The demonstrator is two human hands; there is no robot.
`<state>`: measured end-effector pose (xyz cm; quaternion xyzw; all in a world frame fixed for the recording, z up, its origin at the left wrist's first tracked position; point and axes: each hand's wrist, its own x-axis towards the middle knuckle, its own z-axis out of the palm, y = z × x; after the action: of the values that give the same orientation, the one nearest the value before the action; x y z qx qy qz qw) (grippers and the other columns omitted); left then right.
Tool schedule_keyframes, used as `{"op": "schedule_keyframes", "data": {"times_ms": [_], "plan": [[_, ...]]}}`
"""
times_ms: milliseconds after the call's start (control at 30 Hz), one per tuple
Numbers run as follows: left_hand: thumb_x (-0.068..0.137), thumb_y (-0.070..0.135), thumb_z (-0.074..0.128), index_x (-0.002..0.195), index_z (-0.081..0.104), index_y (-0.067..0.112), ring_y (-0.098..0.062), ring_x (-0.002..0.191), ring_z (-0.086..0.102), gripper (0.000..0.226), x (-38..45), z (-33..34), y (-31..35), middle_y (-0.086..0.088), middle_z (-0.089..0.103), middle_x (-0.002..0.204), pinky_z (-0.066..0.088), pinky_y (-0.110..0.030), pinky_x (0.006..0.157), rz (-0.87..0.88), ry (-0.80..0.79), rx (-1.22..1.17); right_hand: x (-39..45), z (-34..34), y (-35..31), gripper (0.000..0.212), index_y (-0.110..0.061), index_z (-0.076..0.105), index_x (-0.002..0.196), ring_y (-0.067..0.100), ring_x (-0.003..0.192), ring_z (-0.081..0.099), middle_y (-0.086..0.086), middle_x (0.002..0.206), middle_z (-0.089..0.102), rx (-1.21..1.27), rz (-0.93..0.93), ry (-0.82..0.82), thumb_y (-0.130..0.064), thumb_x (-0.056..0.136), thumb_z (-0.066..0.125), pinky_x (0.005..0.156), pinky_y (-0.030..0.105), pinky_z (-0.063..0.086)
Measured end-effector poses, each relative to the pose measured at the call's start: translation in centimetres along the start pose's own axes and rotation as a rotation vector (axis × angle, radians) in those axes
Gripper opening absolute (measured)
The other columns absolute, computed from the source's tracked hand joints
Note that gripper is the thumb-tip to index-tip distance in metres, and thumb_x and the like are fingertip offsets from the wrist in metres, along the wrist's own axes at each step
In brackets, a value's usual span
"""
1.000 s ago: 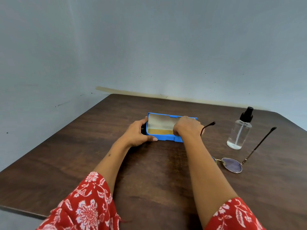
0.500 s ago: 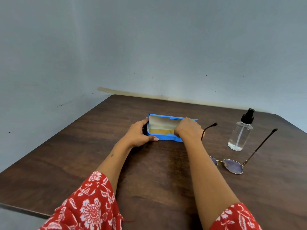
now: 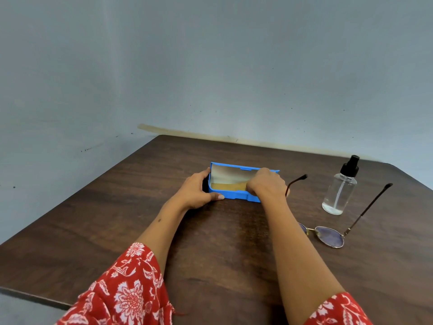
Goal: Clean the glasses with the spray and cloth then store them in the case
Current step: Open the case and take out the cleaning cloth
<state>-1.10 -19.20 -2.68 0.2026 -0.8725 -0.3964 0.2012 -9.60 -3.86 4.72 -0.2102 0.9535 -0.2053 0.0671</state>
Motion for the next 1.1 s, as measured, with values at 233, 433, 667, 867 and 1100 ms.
{"op": "schedule_keyframes", "data": {"times_ms": [233, 433, 667, 867, 1100], "plan": [[0.071, 0.025, 0.079, 0.144, 0.032, 0.017, -0.018, 0.129, 0.044, 0.087, -0.2, -0.1, 0.3, -0.001, 0.047, 0.141, 0.035, -0.037, 0.109, -0.006, -0.005, 0.016, -0.3, 0.2, -0.1, 0.017, -0.012, 0.053, 0.104, 0.024, 0.101, 0.055, 0.007, 0.096, 0.053, 0.035, 0.002, 0.015, -0.015, 0.088, 0.053, 0.074, 0.033, 0.039], [0.064, 0.04, 0.078, 0.145, 0.03, 0.02, -0.018, 0.131, 0.043, 0.097, -0.6, -0.4, 0.7, -0.001, 0.045, 0.143, 0.035, -0.042, 0.11, -0.032, -0.031, 0.047, -0.6, -0.2, -0.2, 0.012, -0.012, 0.049, 0.101, 0.022, 0.085, 0.049, 0.006, 0.089, 0.05, 0.04, -0.004, -0.003, -0.015, 0.089, 0.053, 0.074, 0.033, 0.04], [0.067, 0.036, 0.078, 0.143, 0.034, 0.019, -0.02, 0.129, 0.045, 0.09, -0.7, -0.4, 0.8, -0.002, 0.048, 0.141, 0.037, -0.042, 0.108, -0.019, -0.021, 0.067, -2.4, -2.2, -1.0, 0.021, -0.008, 0.057, 0.107, 0.03, 0.108, 0.056, 0.013, 0.115, 0.058, 0.057, -0.066, 0.123, -0.012, 0.086, 0.059, 0.072, 0.032, 0.04], [0.073, 0.027, 0.077, 0.139, 0.04, 0.018, -0.018, 0.124, 0.048, 0.077, -0.7, -0.4, 0.9, 0.0, 0.052, 0.136, 0.039, -0.036, 0.105, 0.004, -0.008, 0.061, -3.9, -5.6, -2.4, 0.02, -0.015, 0.05, 0.099, 0.028, 0.111, 0.054, 0.008, 0.117, 0.056, 0.058, -0.148, 0.174, -0.017, 0.085, 0.064, 0.071, 0.032, 0.035], [0.073, 0.024, 0.077, 0.137, 0.042, 0.02, -0.017, 0.121, 0.051, 0.073, -1.1, -0.4, 1.3, 0.001, 0.056, 0.131, 0.041, -0.035, 0.103, -0.004, -0.011, 0.016, -5.1, -9.7, -2.8, 0.041, -0.017, 0.056, 0.103, 0.027, 0.101, 0.055, 0.005, 0.102, 0.055, 0.094, -0.254, 0.193, -0.026, 0.07, 0.08, 0.07, 0.03, 0.035]]}}
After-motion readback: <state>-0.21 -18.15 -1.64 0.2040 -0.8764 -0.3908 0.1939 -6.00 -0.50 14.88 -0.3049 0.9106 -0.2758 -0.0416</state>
